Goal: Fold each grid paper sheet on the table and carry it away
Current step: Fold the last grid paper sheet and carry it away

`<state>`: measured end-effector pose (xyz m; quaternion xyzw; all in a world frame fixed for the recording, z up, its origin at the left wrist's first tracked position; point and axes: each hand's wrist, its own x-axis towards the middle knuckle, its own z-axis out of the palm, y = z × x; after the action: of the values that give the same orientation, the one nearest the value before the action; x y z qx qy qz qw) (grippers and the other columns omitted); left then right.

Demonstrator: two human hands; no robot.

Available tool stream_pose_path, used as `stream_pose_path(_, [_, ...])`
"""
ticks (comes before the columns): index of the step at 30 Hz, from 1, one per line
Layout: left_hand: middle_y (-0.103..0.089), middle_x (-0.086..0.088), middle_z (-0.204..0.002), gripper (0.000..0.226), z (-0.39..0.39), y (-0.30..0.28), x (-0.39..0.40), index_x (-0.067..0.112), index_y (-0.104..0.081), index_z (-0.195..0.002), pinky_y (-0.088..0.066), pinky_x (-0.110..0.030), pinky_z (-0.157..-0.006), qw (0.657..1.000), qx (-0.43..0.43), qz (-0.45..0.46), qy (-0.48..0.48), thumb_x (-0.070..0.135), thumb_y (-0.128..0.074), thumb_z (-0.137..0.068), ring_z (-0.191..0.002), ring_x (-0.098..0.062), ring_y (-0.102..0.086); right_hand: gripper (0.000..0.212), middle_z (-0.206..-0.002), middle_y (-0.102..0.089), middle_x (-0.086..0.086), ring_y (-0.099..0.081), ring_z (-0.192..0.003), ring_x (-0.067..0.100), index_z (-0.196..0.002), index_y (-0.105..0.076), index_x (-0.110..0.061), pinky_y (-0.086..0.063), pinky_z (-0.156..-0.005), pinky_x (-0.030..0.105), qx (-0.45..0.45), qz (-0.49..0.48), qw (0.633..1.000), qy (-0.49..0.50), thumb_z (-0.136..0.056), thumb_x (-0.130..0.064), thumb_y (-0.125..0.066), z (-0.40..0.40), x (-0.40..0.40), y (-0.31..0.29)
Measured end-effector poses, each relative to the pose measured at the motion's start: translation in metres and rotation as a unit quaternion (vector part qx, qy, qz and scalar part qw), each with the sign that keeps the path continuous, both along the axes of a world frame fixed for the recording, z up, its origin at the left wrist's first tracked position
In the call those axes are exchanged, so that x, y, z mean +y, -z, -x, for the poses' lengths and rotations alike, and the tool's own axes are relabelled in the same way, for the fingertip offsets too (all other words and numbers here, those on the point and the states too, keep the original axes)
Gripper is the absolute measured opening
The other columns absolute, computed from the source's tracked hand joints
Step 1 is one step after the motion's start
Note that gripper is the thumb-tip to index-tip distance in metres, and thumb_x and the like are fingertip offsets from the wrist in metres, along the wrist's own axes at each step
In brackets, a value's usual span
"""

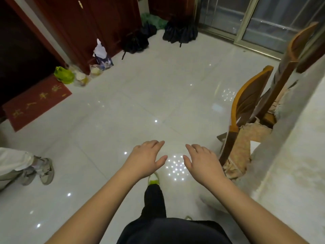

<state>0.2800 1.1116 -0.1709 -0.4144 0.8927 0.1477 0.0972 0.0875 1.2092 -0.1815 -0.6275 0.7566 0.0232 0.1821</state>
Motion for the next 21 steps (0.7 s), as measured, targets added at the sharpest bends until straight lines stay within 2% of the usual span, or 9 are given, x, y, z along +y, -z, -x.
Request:
stream_pose_path(5, [-0.03, 0.001, -0.155, 0.065, 0.023, 0.013, -0.08, 0.025, -0.021, -0.152, -0.032, -0.039, -0.109, 0.999, 0.018, -0.019, 0.027, 0.057, -0.032, -0.097, -0.14, -0.018, -0.029, 0.052, -0.149, -0.04, -0.001, -0.042, -0.131, 0.021, -0.149, -0.027, -0.025, -0.032, -0.105, 0.034, 0.029, -0.009, 0.999, 0.024, -0.101, -0.045, -0.027, 0.007, -0.086, 0.006])
stream_pose_path(13, [-0.037, 0.001, -0.151, 0.062, 0.061, 0.004, -0.204, 0.023, -0.028, -0.15, -0.032, -0.038, -0.106, 0.993, 0.042, 0.008, 0.108, 0.054, -0.034, -0.096, -0.138, -0.017, -0.032, 0.052, -0.147, -0.042, 0.0, -0.042, -0.131, 0.02, -0.149, -0.028, -0.024, -0.03, -0.107, 0.034, 0.041, 0.007, 0.994, 0.102, -0.101, -0.044, -0.03, 0.031, -0.193, -0.01])
stream_pose_path(21, [-0.035, 0.004, -0.152, 0.062, 0.178, 0.003, -0.29, 0.025, -0.028, -0.15, -0.029, -0.037, -0.107, 0.982, 0.046, -0.011, 0.183, 0.055, -0.033, -0.096, -0.139, -0.015, -0.03, 0.054, -0.15, -0.037, -0.002, -0.036, -0.135, 0.017, -0.151, -0.024, -0.024, -0.025, -0.111, 0.033, 0.039, 0.034, 0.98, 0.193, -0.101, -0.045, -0.026, 0.117, -0.243, -0.015])
